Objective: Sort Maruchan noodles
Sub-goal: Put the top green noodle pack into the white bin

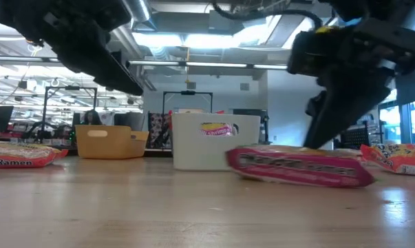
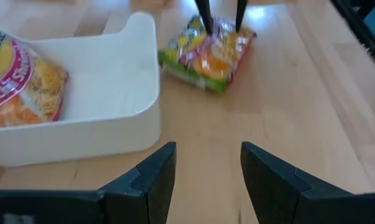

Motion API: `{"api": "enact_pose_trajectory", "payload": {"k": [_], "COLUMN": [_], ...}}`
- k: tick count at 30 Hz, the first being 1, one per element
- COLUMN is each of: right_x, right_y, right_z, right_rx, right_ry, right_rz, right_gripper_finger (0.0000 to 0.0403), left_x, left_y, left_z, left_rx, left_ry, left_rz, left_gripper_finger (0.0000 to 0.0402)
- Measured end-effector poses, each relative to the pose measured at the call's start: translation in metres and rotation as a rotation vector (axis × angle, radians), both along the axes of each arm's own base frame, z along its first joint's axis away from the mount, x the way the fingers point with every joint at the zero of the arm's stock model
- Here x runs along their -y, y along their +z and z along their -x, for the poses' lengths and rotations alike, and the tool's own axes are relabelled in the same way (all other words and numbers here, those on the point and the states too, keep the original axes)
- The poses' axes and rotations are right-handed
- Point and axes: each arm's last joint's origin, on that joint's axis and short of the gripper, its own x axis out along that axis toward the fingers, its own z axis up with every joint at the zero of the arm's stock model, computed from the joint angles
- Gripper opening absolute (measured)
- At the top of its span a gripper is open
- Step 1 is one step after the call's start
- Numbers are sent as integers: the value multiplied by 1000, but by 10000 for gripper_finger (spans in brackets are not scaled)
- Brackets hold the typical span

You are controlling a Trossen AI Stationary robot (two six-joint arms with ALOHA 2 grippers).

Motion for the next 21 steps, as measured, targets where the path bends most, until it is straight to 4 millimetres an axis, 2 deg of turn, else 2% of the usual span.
{"api": "enact_pose_trajectory", "payload": {"k": [4,9,13,17,21], "right_x": [-9,-20,-26,-27,-19], "right_y": [1,7,15,42,66], "right_z": [-23,-52,-67,-71,-60], "right_rx": [17,51,76,101,122], "right_ry": [31,79,121,119,67], "right_rz": [26,53,68,114,198], "right_gripper_finger": [182,182,182,182,182], "left_x": [6,10,11,15,19], "left_y": [-4,-21,-32,-36,-35], "left_z": [-5,-17,-24,-30,-37], "left_rx": [24,9,4,38,40], "left_ry": [-15,-23,-43,-78,-98], "left_rz": [9,3,-6,25,35], "left_gripper_finger": [174,174,174,174,174]}}
